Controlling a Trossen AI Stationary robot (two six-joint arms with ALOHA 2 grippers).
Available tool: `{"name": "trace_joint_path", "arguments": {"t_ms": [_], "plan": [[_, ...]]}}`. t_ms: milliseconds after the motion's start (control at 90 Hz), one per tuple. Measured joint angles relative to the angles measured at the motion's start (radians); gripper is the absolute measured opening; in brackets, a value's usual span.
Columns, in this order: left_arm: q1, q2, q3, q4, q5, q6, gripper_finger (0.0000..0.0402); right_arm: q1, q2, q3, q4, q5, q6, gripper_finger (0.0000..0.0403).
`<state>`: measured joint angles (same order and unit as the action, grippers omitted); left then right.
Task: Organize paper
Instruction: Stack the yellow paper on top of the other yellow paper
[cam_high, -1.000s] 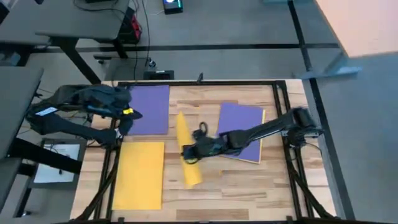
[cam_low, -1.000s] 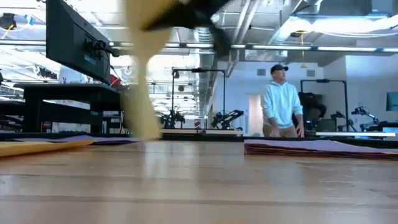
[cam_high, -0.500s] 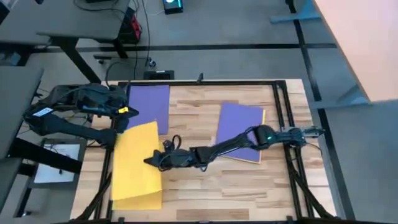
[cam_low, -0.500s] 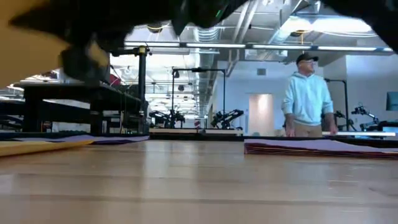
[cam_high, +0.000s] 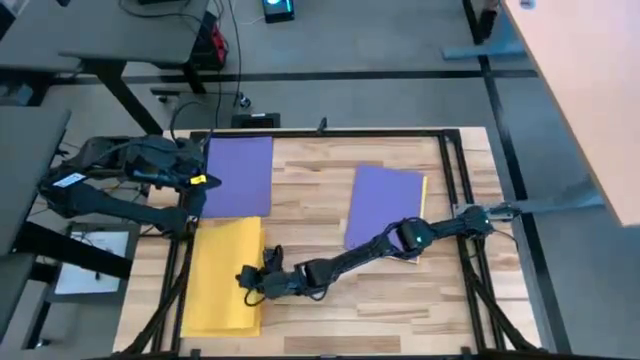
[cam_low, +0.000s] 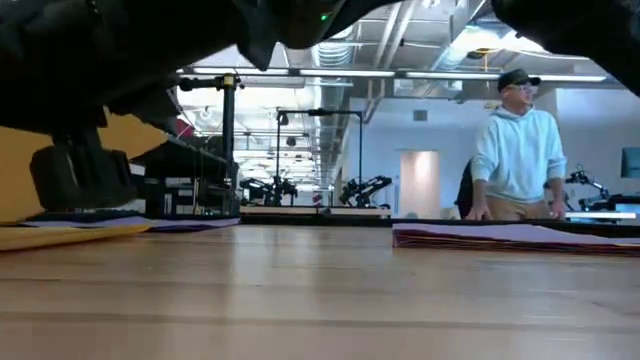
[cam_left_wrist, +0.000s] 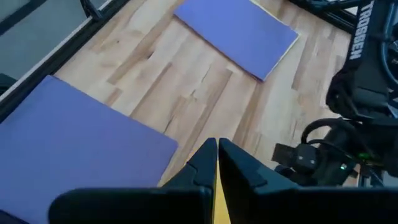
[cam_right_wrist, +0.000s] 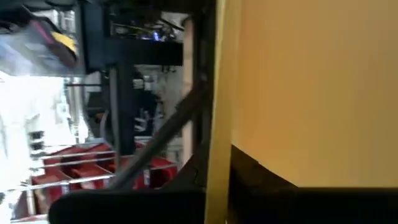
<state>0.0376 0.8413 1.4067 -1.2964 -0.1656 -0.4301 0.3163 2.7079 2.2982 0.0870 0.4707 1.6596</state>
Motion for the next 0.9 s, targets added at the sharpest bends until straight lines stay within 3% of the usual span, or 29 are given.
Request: {"name": "trace_joint_path", "arguments": {"t_ms": [211,511,900], "plan": [[0.0,0.0,0.0,0.002,-0.004,0.0,0.0,-0.014,0.001,0.0,0.015,0.028,-0.041,0.0],[0.001,0.0,0.0,0.004,-0.013,0.004,0.0,-0.01,0.035,0.0,0.133,-0.01,-0.036,0.0007],[0.001,0.003,0.0,-0.037,-0.028,0.0,0.0,-0.032,0.041,0.003,0.101,-0.071,-0.063,0.0152]]}}
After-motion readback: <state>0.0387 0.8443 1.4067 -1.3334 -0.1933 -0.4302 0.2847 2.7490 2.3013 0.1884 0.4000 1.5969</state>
